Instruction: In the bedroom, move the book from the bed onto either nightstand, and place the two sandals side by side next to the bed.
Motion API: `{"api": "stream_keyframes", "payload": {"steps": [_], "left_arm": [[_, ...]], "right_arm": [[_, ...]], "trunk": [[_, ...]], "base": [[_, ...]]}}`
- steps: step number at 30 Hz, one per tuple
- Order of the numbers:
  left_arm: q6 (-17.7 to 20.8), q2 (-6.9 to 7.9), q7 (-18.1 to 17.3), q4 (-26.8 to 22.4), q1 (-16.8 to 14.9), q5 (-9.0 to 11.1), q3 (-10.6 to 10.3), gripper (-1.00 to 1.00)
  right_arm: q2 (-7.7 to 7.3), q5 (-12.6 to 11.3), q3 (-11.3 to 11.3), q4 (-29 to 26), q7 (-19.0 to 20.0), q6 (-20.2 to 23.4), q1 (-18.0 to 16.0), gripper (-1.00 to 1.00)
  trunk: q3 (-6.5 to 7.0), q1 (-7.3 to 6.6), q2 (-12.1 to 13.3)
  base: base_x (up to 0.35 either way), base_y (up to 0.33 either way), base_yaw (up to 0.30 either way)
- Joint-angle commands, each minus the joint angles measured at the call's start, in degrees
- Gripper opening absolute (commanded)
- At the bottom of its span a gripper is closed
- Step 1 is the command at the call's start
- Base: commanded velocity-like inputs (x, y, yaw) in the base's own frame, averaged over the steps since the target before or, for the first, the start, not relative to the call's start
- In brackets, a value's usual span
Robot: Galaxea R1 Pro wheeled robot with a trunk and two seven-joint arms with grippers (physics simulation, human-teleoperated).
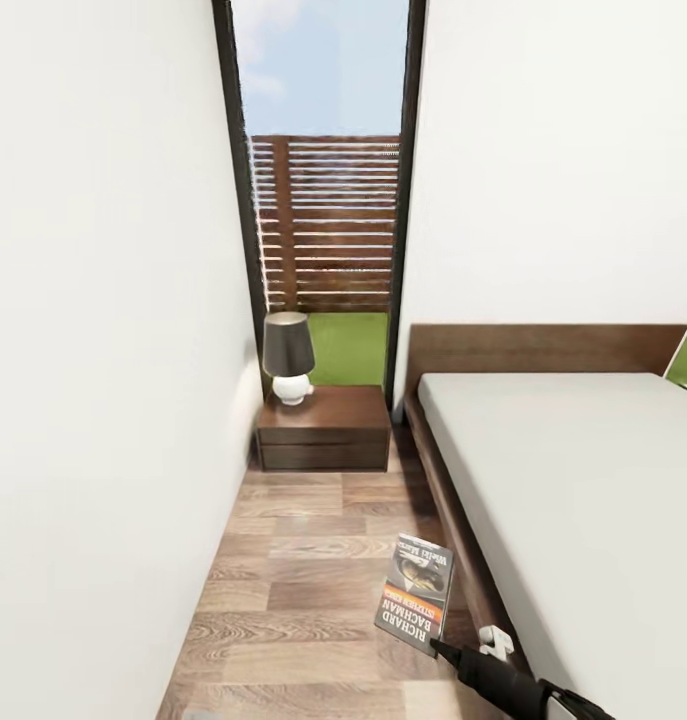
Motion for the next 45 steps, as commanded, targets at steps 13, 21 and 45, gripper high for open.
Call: {"api": "stream_keyframes", "payload": {"steps": [13,21,45], "left_arm": [[-0.24,-0.01,-0.24,0.04,-0.05,-0.59,0.50,1.00],[-0.24,0.00,-0.24,0.04,-0.05,-0.57,0.52,1.00],[-0.24,-0.01,-0.19,0.04,-0.05,-0.58,0.51,1.00]], "right_arm": [[-0.04,-0.41,-0.23,0.01,0.21,0.32,-0.02,-1.00],[-0.01,-0.41,-0.25,0.01,0.22,0.32,-0.02,-1.00],[-0.03,-0.41,-0.23,0.01,0.20,0.32,-0.02,-1.00]], "trunk": [[-0.06,0.03,-0.03],[-0.06,0.03,-0.03],[-0.06,0.03,-0.03]], "base": [[0.270,0.000,0.020],[0.193,0.000,0.000],[0.213,0.000,0.000]]}}
